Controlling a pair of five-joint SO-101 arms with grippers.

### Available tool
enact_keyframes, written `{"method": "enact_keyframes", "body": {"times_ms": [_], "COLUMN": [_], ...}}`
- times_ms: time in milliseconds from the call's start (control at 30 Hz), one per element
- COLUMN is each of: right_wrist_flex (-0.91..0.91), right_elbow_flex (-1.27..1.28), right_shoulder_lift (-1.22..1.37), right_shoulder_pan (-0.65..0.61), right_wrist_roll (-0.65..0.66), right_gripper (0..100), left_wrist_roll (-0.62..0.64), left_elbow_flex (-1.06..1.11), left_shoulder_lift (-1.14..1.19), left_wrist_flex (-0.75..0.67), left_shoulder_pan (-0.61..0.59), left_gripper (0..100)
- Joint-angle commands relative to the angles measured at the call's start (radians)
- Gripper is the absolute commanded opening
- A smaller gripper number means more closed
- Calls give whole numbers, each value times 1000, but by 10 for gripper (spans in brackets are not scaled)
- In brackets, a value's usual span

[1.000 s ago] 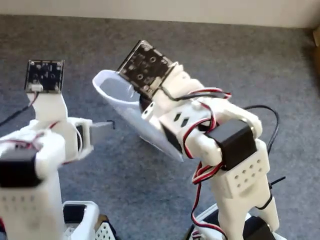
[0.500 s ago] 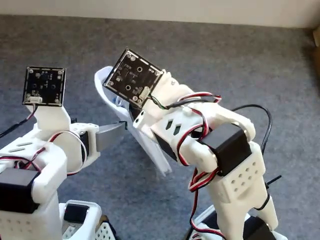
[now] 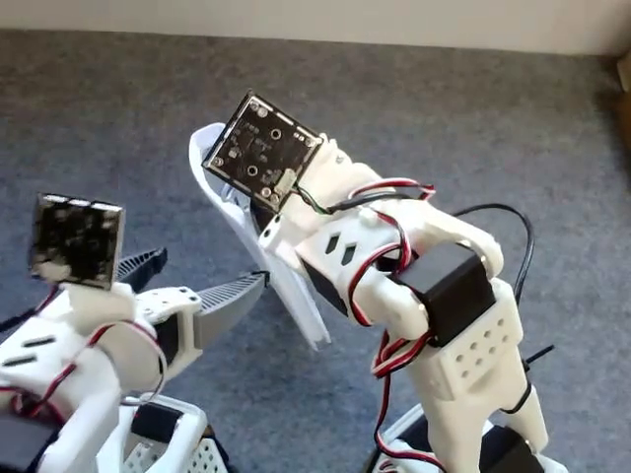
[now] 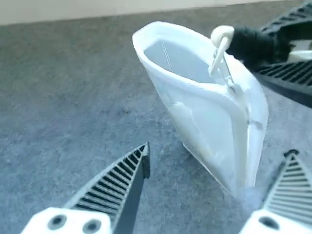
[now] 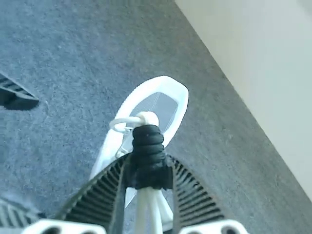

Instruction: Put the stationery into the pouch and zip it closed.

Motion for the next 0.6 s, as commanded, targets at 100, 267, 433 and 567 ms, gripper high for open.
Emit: {"method": "enact_keyframes", "body": {"times_ms": [100,267,433,567], "right_wrist_flex": [-27,-28,-24,18], "right_elbow_flex": [-48,-47,-47,-45], "right_shoulder_lift": [-7,-5,-5,-7], "right_shoulder_pan": [-73,-74,-41,-41], "right_wrist_roll": [-44,-52,-52,-54], "right_gripper": [5,5,5,5], "left_wrist_roll": [11,83,81,81], "left_elbow_flex": [139,213,220,226], "left_shoulder_lift": [-7,-8,-8,-8], "left_wrist_flex": [-124,-176,-176,-176], "left_shoulder_pan": [12,-39,-174,-214], "left_gripper": [377,376,376,375]}}
